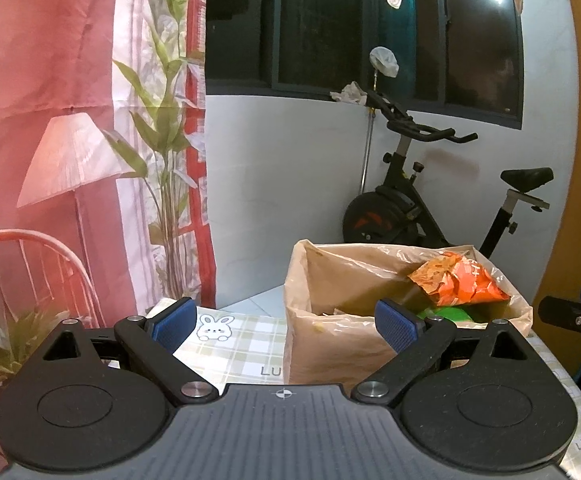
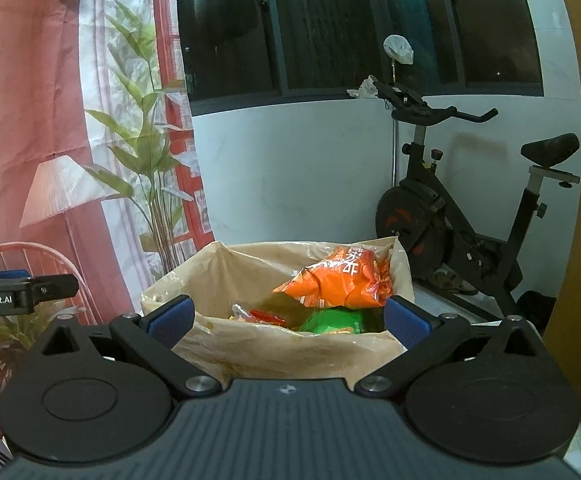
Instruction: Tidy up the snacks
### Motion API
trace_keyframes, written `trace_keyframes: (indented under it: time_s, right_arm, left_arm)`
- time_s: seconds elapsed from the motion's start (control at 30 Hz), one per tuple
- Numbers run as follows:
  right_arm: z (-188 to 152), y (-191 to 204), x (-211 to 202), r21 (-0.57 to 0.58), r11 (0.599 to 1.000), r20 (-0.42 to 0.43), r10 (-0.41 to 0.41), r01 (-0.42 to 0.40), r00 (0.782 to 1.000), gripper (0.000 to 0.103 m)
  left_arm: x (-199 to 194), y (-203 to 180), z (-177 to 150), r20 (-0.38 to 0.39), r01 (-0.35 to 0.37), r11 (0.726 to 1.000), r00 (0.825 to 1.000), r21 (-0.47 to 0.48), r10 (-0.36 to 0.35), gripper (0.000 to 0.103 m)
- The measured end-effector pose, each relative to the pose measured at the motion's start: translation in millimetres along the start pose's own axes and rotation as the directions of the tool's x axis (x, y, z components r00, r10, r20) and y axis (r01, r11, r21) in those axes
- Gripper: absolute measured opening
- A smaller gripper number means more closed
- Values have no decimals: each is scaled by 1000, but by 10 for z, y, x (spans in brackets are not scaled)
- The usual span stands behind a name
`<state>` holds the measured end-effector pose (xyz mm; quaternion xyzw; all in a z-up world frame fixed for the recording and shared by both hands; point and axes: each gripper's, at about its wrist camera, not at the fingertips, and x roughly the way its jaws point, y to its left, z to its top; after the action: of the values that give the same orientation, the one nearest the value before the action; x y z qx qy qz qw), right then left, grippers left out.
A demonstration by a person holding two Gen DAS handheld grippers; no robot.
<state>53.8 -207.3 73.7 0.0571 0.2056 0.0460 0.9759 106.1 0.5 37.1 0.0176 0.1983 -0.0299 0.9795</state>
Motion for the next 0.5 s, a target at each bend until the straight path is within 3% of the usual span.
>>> trace_keyframes:
  time_s: [0.5]
  right_arm:
    - [-3, 4, -17, -6, 1000, -1, 2, -2, 1000, 103]
  left_arm:
    - [-49, -19, 15, 12, -12, 1000, 1000, 3, 12, 97]
